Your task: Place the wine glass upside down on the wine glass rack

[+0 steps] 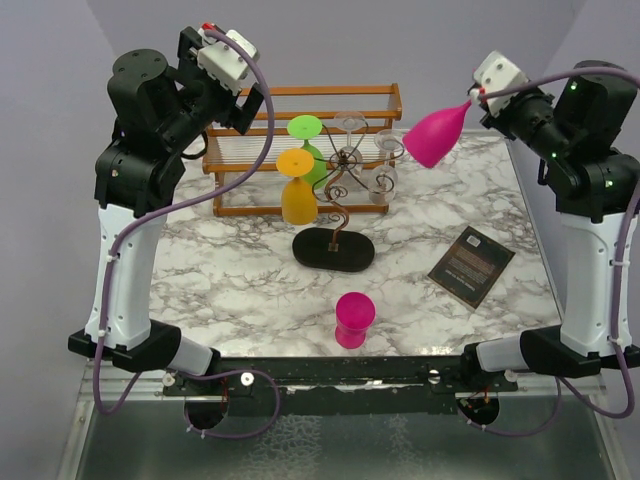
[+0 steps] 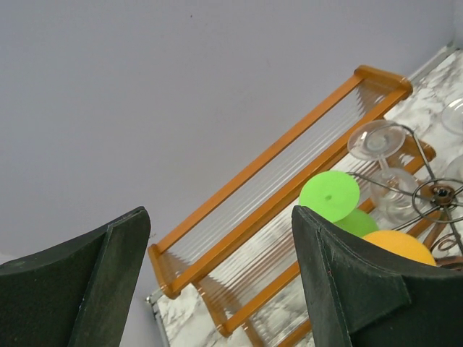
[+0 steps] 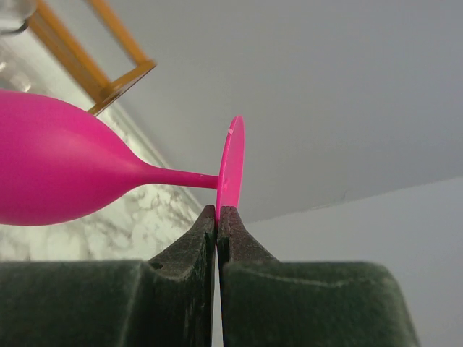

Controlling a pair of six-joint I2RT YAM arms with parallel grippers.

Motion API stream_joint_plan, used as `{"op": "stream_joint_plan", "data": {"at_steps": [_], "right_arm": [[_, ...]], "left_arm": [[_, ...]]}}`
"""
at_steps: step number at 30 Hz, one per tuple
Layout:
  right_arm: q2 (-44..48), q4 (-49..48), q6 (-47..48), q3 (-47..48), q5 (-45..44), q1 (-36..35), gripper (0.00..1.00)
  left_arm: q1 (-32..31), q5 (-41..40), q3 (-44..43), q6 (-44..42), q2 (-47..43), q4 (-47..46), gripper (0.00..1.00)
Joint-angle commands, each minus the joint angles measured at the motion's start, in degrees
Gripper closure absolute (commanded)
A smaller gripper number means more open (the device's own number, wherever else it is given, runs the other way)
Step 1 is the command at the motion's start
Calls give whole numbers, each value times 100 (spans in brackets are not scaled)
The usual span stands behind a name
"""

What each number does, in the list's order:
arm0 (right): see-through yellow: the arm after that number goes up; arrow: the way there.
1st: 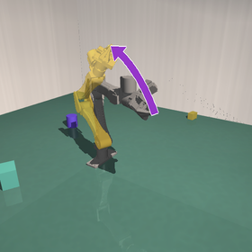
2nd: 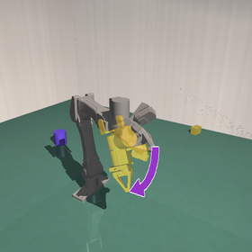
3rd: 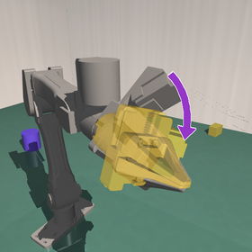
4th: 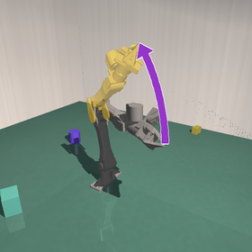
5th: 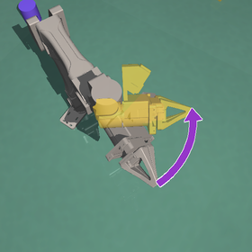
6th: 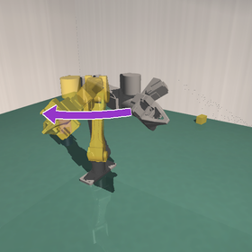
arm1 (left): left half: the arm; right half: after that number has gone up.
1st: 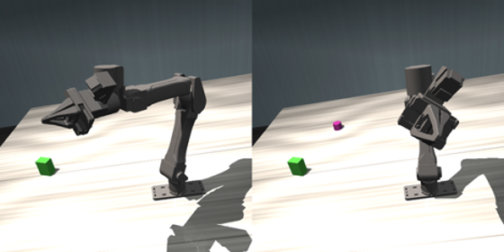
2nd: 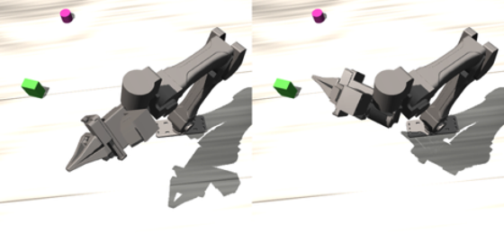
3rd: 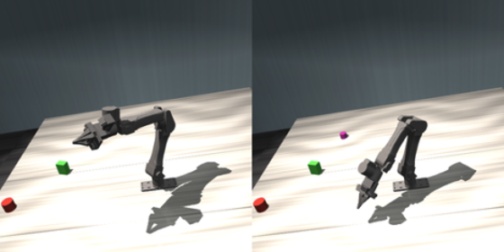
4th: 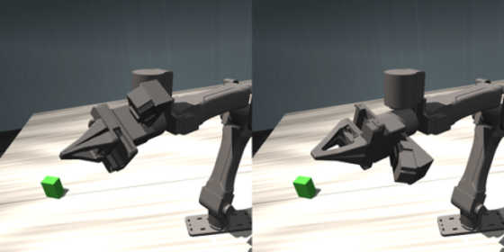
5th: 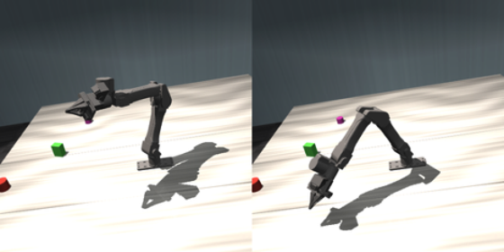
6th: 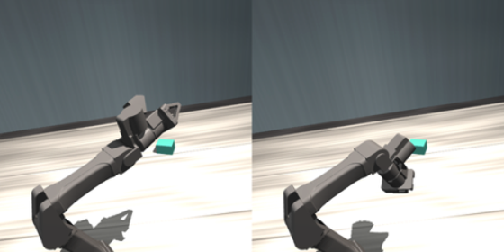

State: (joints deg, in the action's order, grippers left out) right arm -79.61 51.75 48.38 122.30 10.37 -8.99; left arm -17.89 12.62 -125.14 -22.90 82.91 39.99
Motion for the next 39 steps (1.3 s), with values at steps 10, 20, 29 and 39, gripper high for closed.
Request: {"op": "stream_joint_plan", "data": {"at_steps": [10,20,29,39], "right_arm": [[338,1693,1982,-1070,1607,-151,99],[435,1372,2282,-1393,1578,-1019,99],[280,998,2559,-1385,1210,-1490,99],[16,748,2754,-1460,667,-1902,99]], "left_arm": [[47,-592,137,-541,-43,96,18],[61,-1210,379,-550,32,-336,14],[118,-1391,440,-655,41,-553,14],[200,-1426,452,-697,43,-602,13]]}}
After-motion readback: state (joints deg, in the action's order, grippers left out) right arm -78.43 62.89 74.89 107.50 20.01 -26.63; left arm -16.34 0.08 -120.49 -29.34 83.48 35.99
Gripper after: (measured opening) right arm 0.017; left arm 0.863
